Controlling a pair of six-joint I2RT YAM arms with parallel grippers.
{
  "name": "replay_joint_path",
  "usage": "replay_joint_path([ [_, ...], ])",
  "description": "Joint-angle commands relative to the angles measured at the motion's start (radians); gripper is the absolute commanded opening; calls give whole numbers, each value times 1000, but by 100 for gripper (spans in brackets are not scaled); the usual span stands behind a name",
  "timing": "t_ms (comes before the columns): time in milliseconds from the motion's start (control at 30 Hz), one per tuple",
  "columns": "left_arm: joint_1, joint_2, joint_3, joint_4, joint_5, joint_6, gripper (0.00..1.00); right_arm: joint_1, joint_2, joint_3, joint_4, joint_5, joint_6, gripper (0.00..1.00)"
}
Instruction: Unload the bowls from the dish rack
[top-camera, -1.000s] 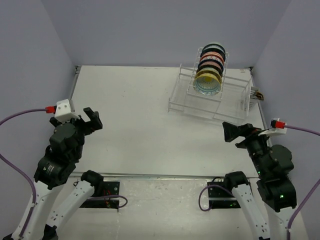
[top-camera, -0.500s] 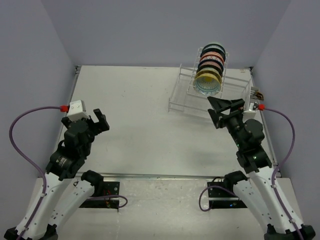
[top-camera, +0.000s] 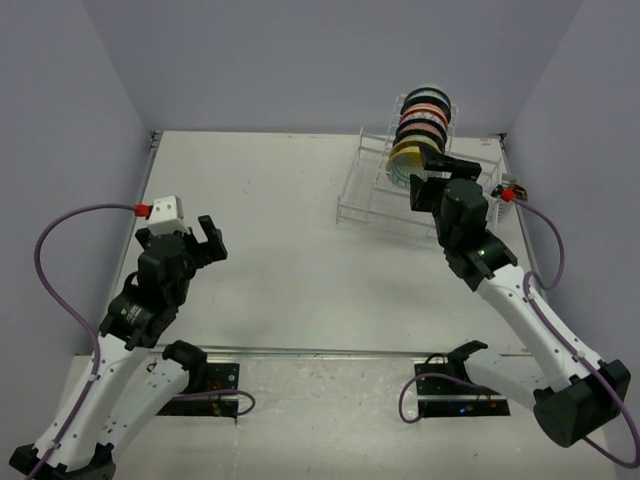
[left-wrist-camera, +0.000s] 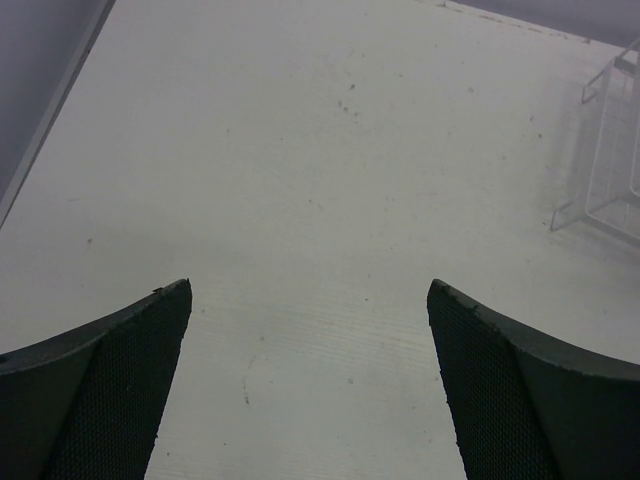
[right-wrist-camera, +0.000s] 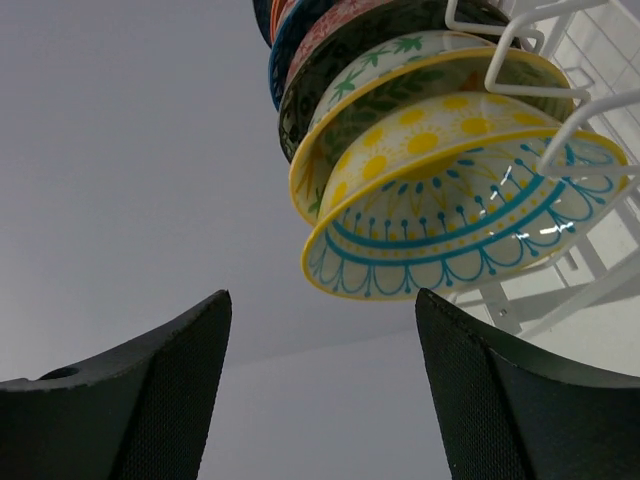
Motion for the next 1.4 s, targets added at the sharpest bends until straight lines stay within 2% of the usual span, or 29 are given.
replay_joint_path([
  [0,2,28,-3,39,36,14,100,6,70,94,-53,149,86,74],
  [33,2,28,-3,41,47,14,100,6,86,117,-55,151,92,67],
  [67,2,25,-4,44,51,14,100,6,98,124,-55,158,97,64],
  [167,2,5,-10,50,61,16,100,3,140,148,-56,178,97,61],
  [333,2,-10,-15,55,76,19,100,3,172,153,-68,214,123,37],
  [533,2,-14,-17,62,99,23,100,-3,187,153,-78,240,135,30],
  [633,0,-23,-20,67,111,25,100,-5,206,159,-78,238,135,15],
  [867,0,-41,-23,70,119,28,100,-9,218,157,-50,237,137,12],
  [1033,0,-57,-24,73,123,28,100,-22,210,116,54,220,115,0],
  [1367,0,-73,-26,75,123,28,100,-22,141,12,287,172,9,0],
])
